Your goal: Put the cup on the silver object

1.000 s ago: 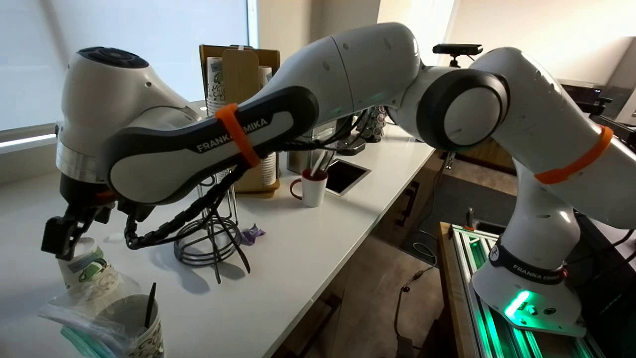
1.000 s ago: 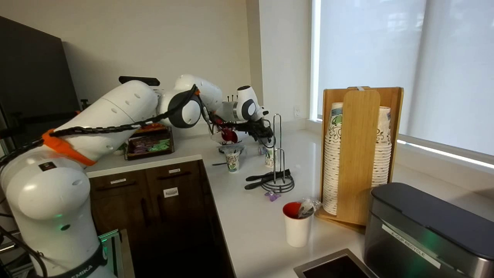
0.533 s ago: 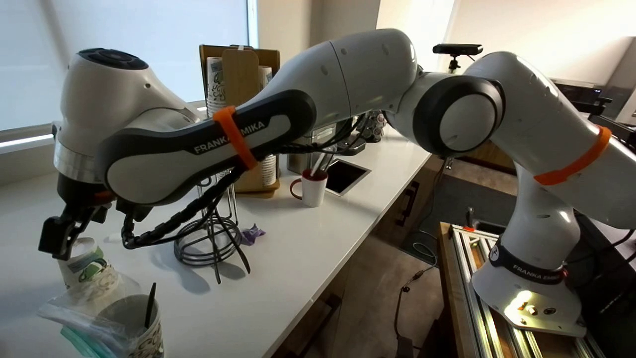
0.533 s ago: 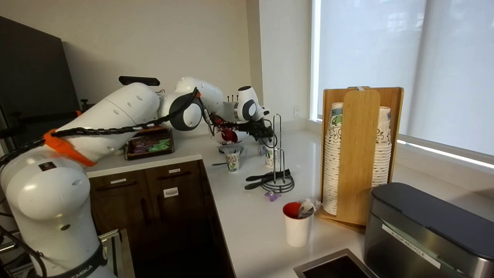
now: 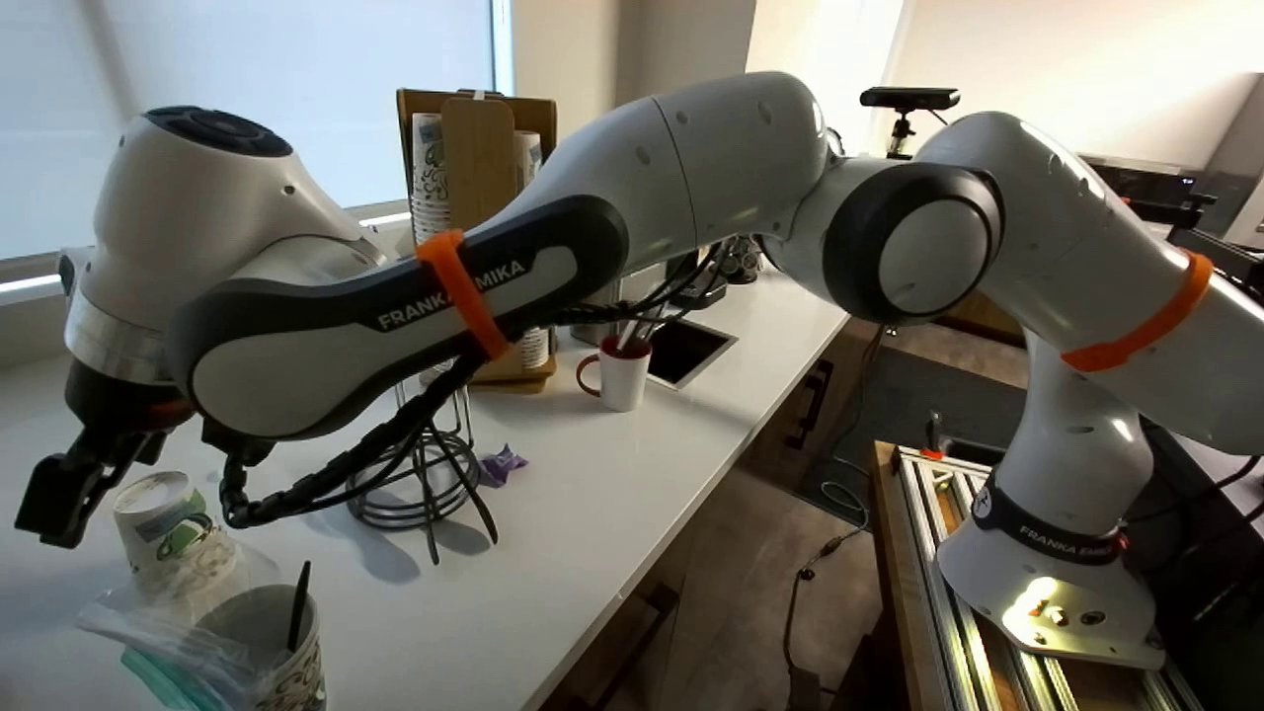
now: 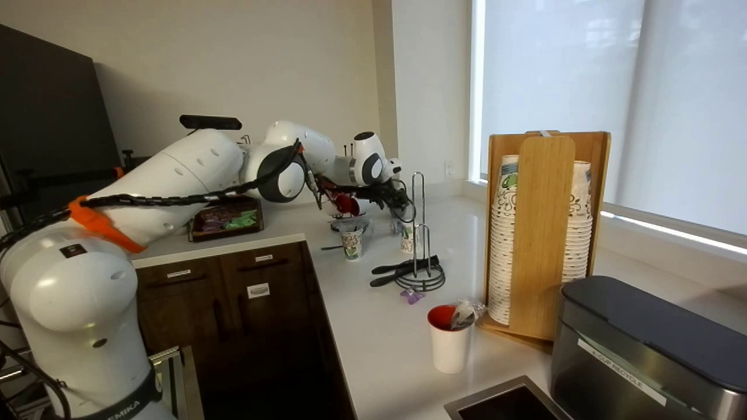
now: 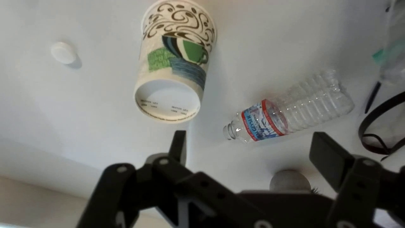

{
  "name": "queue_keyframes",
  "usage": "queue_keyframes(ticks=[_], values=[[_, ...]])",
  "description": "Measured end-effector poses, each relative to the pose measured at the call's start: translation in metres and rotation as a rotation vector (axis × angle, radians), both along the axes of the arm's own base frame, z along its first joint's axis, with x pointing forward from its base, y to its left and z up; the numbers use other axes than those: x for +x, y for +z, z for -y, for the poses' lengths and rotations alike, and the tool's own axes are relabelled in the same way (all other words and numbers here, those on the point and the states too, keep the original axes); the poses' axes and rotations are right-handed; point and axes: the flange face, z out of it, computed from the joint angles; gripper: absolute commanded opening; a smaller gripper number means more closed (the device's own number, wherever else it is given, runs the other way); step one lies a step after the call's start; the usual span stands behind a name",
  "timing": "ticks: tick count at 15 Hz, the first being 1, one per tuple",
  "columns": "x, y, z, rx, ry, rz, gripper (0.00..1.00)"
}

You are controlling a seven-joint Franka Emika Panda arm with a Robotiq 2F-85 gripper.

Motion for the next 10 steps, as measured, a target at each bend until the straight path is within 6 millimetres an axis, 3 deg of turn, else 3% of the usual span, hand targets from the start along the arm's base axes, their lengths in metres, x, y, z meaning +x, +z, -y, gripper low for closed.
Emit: queue_keyframes(ticks=[5, 9, 10], values=[[0.017, -0.023, 0.021, -0.049, 0.096, 0.04, 1.0], [0.019, -0.027, 0.022, -0.047, 0.096, 0.04, 1.0], [0.018, -0.026, 0.021, -0.042, 0.098, 0.038, 0.92]])
